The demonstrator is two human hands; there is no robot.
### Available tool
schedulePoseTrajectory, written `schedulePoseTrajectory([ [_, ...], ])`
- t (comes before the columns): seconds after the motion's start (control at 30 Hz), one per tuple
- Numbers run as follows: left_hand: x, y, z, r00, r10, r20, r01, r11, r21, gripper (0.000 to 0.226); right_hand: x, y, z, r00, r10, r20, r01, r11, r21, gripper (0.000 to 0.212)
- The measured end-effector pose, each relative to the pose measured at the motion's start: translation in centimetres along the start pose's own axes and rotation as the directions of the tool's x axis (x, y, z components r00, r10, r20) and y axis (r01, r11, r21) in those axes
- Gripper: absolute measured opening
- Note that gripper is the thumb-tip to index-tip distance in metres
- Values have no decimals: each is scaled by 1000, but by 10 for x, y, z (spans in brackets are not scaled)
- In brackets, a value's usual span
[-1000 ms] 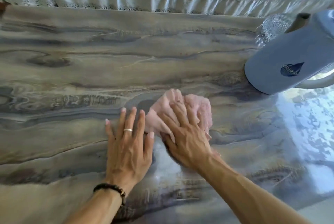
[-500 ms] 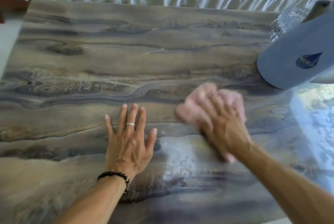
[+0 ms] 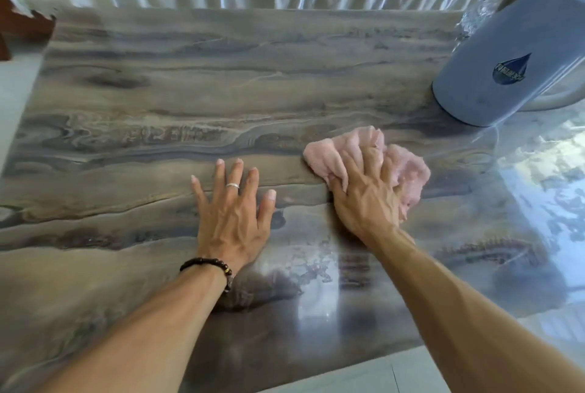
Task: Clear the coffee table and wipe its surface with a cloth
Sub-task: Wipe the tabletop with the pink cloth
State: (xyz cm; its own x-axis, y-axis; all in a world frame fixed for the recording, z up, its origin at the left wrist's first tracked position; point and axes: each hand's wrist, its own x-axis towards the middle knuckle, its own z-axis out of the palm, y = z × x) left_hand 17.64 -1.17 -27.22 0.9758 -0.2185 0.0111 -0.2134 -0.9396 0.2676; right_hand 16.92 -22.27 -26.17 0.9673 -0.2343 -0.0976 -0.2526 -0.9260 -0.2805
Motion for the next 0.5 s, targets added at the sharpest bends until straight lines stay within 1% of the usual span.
schedulePoseTrajectory([
  [0.03, 0, -1, -3, 1000, -2, -14, 1, 999, -40, 71, -21, -12, 7, 992, -123, 14, 123, 992, -28, 48],
  [0.07, -3, -2, -7, 1000, 0, -29, -2, 998, -64, 69, -46, -17, 8, 958, -284, 47, 287, 955, -71, 50],
  [0.1, -8, -3, -10, 999, 6, -42, -9, 997, -71, 66, -69, -9, 7, 898, -429, 96, 438, 893, -109, 51],
  [0.13, -14, -5, -11, 998, 21, -53, -24, 997, -67, 63, -79, 6, 3, 846, -514, 141, 532, 834, -150, 51],
  [0.17, -25, -6, -13, 997, 45, -60, -49, 997, -64, 61, -78, 24, -4, 824, -547, 148, 567, 800, -196, 52],
  [0.2, -38, -7, -16, 995, 74, -64, -78, 995, -63, 59, -69, 37, -11, 855, -503, 131, 519, 825, -224, 52],
  [0.23, -50, -8, -17, 993, 95, -65, -99, 993, -61, 59, -56, 42, -17, 928, -361, 95, 373, 906, -201, 52],
  [0.27, -63, -9, -17, 992, 107, -63, -110, 992, -55, 58, -47, 37, -18, 981, -180, 75, 189, 974, -127, 49],
  [0.3, -75, -9, -16, 993, 108, -57, -111, 993, -50, 58, -48, 24, -14, 998, -22, 55, 26, 998, -65, 47],
  [0.33, -84, -9, -14, 994, 97, -49, -99, 994, -47, 58, -56, 6, -6, 998, 48, 50, -45, 998, -53, 48],
  [0.37, -93, -7, -12, 996, 82, -40, -84, 995, -47, 58, -73, -9, 5, 999, -7, 43, 11, 995, -102, 53],
  [0.4, -101, -4, -11, 997, 69, -30, -70, 996, -54, 59, -96, -22, 10, 988, -146, 42, 151, 977, -151, 57],
  [0.43, -108, -2, -9, 998, 53, -21, -55, 996, -63, 61, -118, -24, 13, 941, -331, 64, 337, 924, -179, 57],
  [0.47, -113, -1, -7, 999, 39, -10, -40, 997, -73, 63, -137, -18, 12, 879, -469, 92, 478, 861, -177, 55],
  [0.5, -117, -1, -5, 999, 33, 4, -33, 996, -79, 66, -143, -5, 6, 828, -546, 124, 560, 811, -168, 52],
])
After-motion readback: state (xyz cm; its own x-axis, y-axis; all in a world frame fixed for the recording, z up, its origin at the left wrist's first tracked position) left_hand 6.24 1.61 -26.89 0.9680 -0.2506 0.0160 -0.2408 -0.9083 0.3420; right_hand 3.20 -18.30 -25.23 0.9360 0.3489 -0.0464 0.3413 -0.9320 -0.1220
